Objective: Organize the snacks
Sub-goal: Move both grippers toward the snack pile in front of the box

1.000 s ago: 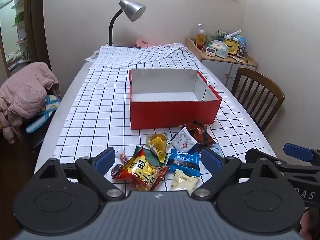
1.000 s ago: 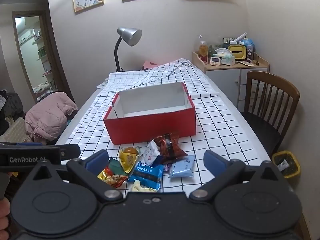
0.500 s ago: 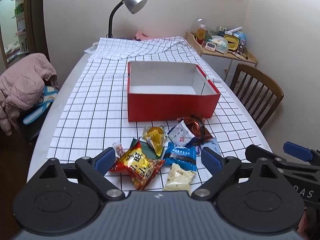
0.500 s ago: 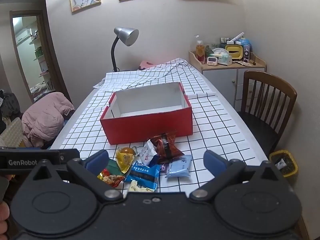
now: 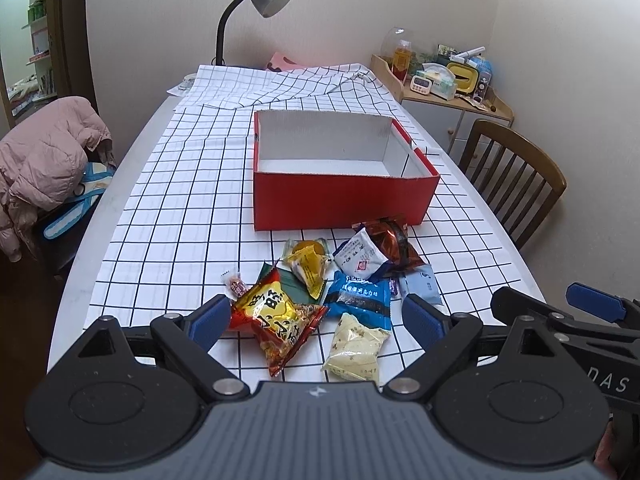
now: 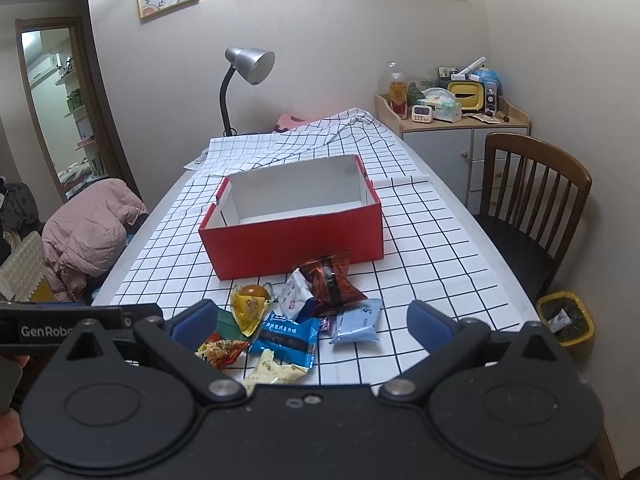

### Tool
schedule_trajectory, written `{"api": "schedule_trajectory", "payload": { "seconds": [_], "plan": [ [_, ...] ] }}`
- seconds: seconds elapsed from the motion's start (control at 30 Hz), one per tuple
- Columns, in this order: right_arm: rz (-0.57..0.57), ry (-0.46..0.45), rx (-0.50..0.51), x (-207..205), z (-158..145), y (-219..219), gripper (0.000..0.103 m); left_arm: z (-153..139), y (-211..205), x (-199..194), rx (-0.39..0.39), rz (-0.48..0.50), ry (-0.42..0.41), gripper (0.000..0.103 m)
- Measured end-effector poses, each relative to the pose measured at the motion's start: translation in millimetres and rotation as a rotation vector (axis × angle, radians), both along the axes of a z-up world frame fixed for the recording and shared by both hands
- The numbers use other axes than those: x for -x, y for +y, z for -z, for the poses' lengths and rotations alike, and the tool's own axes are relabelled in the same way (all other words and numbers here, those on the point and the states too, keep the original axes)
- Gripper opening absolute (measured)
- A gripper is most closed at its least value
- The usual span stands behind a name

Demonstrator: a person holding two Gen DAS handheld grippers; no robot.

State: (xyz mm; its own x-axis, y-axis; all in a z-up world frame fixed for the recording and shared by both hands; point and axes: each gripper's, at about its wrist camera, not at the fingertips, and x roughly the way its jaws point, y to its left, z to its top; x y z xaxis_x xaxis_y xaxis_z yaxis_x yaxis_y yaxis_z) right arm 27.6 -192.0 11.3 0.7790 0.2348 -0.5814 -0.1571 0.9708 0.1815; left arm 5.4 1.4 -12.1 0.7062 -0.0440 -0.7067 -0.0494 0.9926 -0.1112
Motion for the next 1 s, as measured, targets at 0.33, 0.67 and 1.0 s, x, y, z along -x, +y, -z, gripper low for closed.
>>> {"api": "schedule_trajectory", "payload": {
  "seconds": [0.33, 0.67, 1.0],
  "plan": [
    [0.019, 0.015, 0.016, 1.0, 2.1, -1.5, 0.101, 3.6, -2.5, 0.4, 0.009, 0.009, 0.019, 0.093],
    [0.023, 0.031, 0.027, -0.3, 4.6, -2.7, 0.101, 6.5, -3.5, -1.9, 0.01, 0.014, 0.036, 0.093],
    [0.021, 0.029, 0.028, -1.7, 4.4, -2.5, 0.102, 5.9, -2.7, -2.9, 0.009, 0.015, 0.036, 0.093]
  ]
}}
